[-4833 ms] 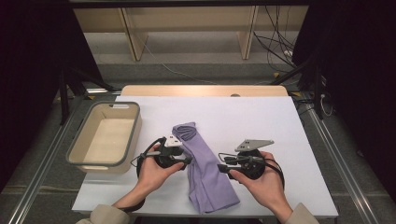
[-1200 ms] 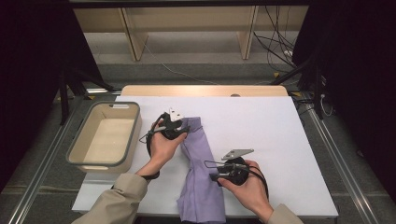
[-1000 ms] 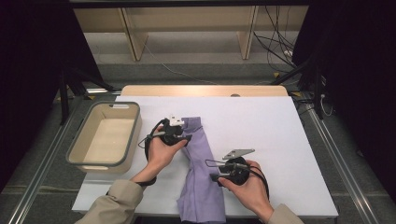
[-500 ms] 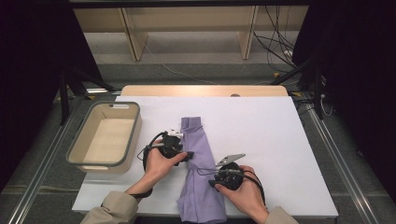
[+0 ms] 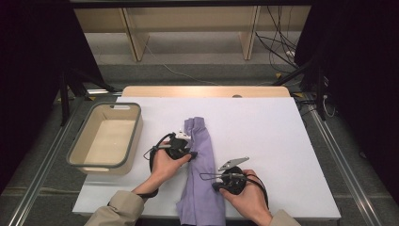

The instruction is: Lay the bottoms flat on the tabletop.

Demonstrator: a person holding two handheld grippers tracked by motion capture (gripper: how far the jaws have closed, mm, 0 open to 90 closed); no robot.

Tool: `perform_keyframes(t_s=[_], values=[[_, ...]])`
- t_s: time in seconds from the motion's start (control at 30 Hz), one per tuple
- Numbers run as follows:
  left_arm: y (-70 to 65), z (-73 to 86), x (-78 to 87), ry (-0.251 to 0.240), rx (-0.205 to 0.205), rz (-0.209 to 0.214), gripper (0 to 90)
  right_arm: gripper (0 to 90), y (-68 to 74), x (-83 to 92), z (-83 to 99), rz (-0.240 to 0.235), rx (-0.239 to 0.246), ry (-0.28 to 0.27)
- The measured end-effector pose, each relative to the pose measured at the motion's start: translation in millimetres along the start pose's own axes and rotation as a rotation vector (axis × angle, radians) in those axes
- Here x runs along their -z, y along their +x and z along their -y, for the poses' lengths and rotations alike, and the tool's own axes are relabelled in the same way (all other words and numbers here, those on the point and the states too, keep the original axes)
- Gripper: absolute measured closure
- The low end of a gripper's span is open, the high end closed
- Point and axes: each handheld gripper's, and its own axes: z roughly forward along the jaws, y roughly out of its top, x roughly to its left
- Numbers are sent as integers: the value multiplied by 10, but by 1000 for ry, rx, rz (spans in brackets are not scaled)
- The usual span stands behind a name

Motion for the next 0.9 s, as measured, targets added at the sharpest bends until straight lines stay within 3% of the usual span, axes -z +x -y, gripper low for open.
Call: perform_keyframes(t_s=[0.17,0.3,0.37,0.5,0.73,0.9], values=[[-83,7,7,5,-42,24,732,900,51,37,55,-18,10,31],[-119,13,24,-1,-71,21,731,899,71,49,88,-9,23,39],[-116,16,41,-10,-71,23,726,813,58,58,83,-4,22,30],[-114,14,97,-8,-72,22,679,680,7,85,57,13,-2,-26],[-65,7,273,-55,-54,47,531,508,-112,152,-79,52,-1,-141],[-56,66,404,-68,-52,54,384,471,-158,116,-191,71,-23,-195]])
